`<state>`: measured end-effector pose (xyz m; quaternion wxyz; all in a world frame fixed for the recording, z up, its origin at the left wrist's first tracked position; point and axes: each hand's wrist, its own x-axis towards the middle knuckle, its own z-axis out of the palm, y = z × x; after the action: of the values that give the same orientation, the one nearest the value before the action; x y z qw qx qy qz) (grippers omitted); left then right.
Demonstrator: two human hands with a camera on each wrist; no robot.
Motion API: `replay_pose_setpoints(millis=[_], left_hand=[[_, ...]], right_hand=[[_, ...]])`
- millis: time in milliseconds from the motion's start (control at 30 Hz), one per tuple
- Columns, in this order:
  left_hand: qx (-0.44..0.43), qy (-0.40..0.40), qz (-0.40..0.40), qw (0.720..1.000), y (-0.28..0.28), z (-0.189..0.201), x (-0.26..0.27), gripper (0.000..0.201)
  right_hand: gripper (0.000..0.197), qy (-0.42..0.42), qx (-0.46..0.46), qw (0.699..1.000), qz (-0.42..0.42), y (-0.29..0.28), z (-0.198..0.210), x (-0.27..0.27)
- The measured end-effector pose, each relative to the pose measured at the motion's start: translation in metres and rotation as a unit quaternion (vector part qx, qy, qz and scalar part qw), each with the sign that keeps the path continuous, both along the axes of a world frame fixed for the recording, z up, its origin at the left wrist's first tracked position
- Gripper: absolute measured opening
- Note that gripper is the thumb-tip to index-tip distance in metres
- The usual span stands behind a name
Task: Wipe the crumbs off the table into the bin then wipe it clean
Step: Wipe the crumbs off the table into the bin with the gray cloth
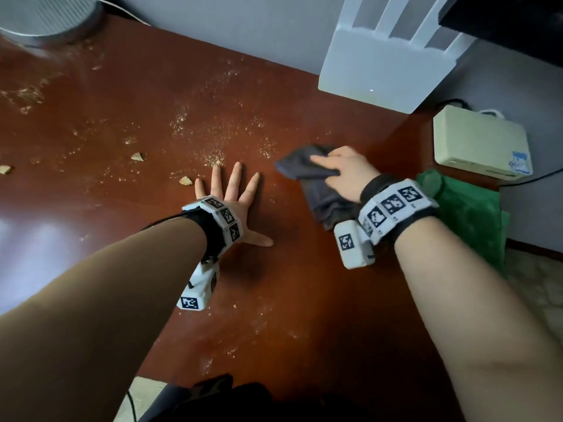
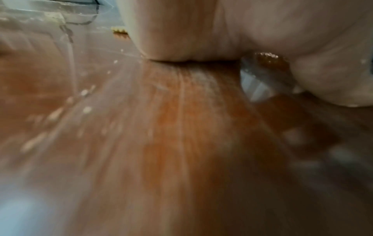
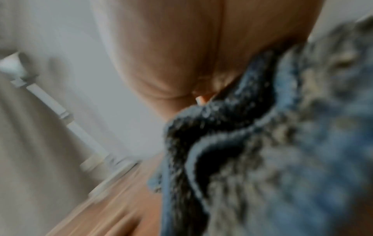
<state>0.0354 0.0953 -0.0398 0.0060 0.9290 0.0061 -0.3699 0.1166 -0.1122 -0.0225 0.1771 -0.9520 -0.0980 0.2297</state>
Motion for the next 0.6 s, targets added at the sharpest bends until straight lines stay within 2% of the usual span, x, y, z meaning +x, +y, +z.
replay_pose_setpoints(millis=[33,100,167,200,267,367,433,500,533,567,600], left_hand=[[-0.002,-0.001,-0.002,1.000,0.002,0.000,0.006,0.131],[-0.003,0.003,-0.009,1.000,0.006,-0.001,0.017,0.132],[-0.001,0.005,-0.016,1.000,0.007,-0.003,0.026,0.131],[-0.001,0.005,-0.018,1.000,0.007,-0.003,0.030,0.131],[-0.001,0.007,-0.018,1.000,0.007,-0.004,0.037,0.132],[-0.005,0.012,-0.018,1.000,0.007,-0.002,0.043,0.133],[-0.008,0.014,-0.018,1.000,0.007,-0.002,0.045,0.133],[-0.004,0.016,-0.021,1.000,0.006,-0.001,0.045,0.133],[-0.003,0.014,-0.021,1.000,0.006,-0.001,0.044,0.133],[-0.003,0.010,-0.021,1.000,0.006,-0.001,0.044,0.133],[-0.003,0.008,-0.021,1.000,0.006,-0.001,0.044,0.133]], right_hand=[[0.047,-0.029,0.006,0.995,-0.096,-0.015,0.003,0.013],[0.049,-0.054,-0.049,0.961,-0.268,-0.044,0.003,0.032],[0.054,0.003,-0.145,0.926,-0.347,-0.052,0.001,0.044],[0.057,0.023,-0.177,0.923,-0.341,-0.048,-0.001,0.048],[0.059,-0.007,-0.165,0.945,-0.282,-0.026,-0.005,0.052],[0.058,-0.024,-0.062,0.989,-0.131,0.020,-0.009,0.045],[0.054,0.009,-0.029,0.999,-0.022,0.041,-0.007,0.038],[0.050,0.045,-0.015,0.996,0.073,0.040,0.003,0.038],[0.049,0.043,-0.016,0.996,0.074,0.029,0.008,0.042],[0.049,0.028,-0.008,0.999,0.030,0.015,0.013,0.047],[0.049,0.000,0.001,0.998,-0.059,-0.003,0.015,0.052]])
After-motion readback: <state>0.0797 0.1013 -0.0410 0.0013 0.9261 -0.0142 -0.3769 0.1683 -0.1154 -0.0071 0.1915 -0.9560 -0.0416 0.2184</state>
